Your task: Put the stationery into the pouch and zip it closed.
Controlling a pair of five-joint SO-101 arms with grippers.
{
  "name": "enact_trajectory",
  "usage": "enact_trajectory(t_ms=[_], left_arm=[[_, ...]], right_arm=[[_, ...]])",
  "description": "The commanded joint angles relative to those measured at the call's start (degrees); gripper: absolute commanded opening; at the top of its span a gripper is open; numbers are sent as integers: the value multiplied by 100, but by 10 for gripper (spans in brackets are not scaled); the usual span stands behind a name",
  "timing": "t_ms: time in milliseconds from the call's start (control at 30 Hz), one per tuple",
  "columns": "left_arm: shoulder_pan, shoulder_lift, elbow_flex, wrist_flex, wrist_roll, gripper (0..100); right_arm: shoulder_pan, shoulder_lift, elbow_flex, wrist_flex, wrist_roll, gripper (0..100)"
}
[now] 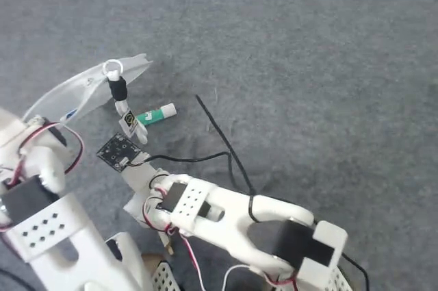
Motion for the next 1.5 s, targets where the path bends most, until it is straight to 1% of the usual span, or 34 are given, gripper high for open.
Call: enact_trajectory(t_ms=[0, 67, 233, 300, 367, 467, 600, 733, 967, 1033, 1100, 1200, 1367, 1467], left_arm=[[-62, 0, -198, -220, 70, 13], [-62, 0, -198, -220, 62, 13], [-62, 0, -198, -211, 62, 13], [-62, 0, -198, -202, 62, 13], [-62, 0, -198, -202, 62, 13], [-53, 0, -198, -202, 62, 13], [-26, 0, -198, -193, 70, 13], [-26, 0, -198, -193, 70, 13], [-9, 0, -189, -193, 70, 13], [88, 0, -180, -185, 62, 13], [158, 0, -119, -202, 62, 13], [185, 0, -110, -220, 53, 13], [185, 0, -119, -220, 53, 13], [185, 0, -127, -220, 53, 13]], right_arm=[[-13, 101, -396, 224, -18, 58], [-13, 198, -686, 716, 132, 4], [119, 585, -1266, 1807, 141, 59], [198, 743, -1521, 2220, 149, 44], [268, 840, -1741, 2527, 158, 6], [382, 875, -1916, 2870, 176, 8], [541, 831, -1925, 3196, 589, 6], [708, 752, -1925, 3477, 818, 6], [804, 286, -1925, 4268, 844, 6], [822, 101, -1925, 4514, 844, 6], [971, -48, -1925, 4708, 844, 6], [1393, -251, -1925, 4787, 905, 6], [2237, -514, -1925, 4734, 1486, 6], [2536, -532, -1908, 4567, 1644, 6]])
